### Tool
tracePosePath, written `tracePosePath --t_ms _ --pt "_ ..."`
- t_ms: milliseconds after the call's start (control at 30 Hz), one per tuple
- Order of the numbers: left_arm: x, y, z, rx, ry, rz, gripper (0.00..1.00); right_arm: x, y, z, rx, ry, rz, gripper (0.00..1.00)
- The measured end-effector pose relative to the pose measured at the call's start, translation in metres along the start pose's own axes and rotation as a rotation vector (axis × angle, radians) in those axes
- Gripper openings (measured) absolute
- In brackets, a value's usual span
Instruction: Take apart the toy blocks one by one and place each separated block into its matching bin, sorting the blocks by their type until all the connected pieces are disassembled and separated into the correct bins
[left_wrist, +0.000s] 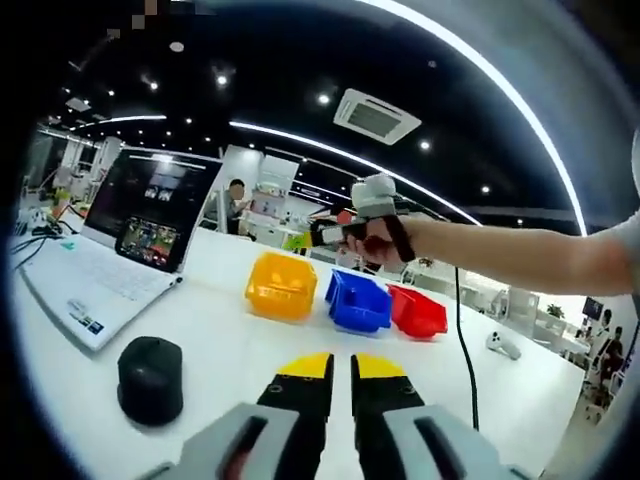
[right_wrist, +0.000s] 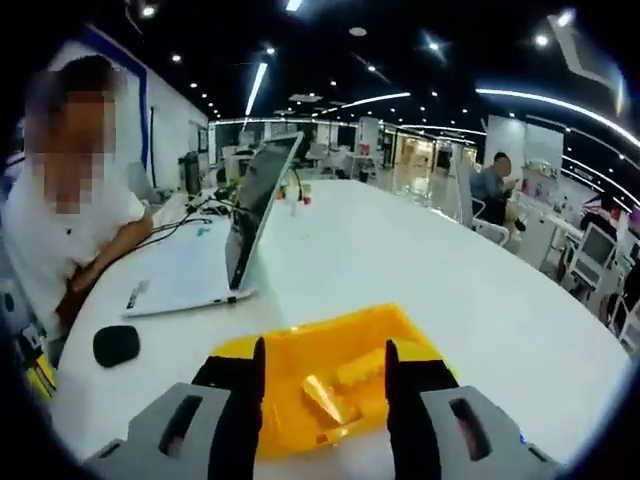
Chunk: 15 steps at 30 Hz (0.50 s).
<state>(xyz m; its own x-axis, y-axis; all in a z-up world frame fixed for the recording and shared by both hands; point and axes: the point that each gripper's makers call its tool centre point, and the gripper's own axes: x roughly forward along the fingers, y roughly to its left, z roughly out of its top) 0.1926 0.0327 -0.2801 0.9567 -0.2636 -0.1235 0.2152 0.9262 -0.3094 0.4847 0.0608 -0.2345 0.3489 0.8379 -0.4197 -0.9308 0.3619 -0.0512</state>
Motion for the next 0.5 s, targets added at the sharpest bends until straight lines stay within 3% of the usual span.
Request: tracePosePath --t_ms 133,233,333,433,500 --pt "0.003 -0.007 0.0 0.007 0.007 -0.032 0.09 -0.039 0.021 0.005 0.058 -0.082 0.046 0.49" --pt "0.005 -0.015 0.006 0.015 -0.008 -0.064 0.09 -0.084 0.048 -0.024 0.122 -0.083 0.104 0.49" --pt "0.008 -0.018 0.007 0.031 -0.016 -0.077 0.09 -0.124 0.061 -0.061 0.223 -0.105 0.115 0.48" --pt "0.015 -0.023 0.005 0.021 -0.003 -0.094 0.09 -0.159 0.066 -0.093 0.361 -0.125 0.1 0.45" --pt "0.019 -0.028 0.006 0.032 0.0 -0.112 0.09 -0.188 0.059 -0.118 0.394 -0.134 0.044 0.43"
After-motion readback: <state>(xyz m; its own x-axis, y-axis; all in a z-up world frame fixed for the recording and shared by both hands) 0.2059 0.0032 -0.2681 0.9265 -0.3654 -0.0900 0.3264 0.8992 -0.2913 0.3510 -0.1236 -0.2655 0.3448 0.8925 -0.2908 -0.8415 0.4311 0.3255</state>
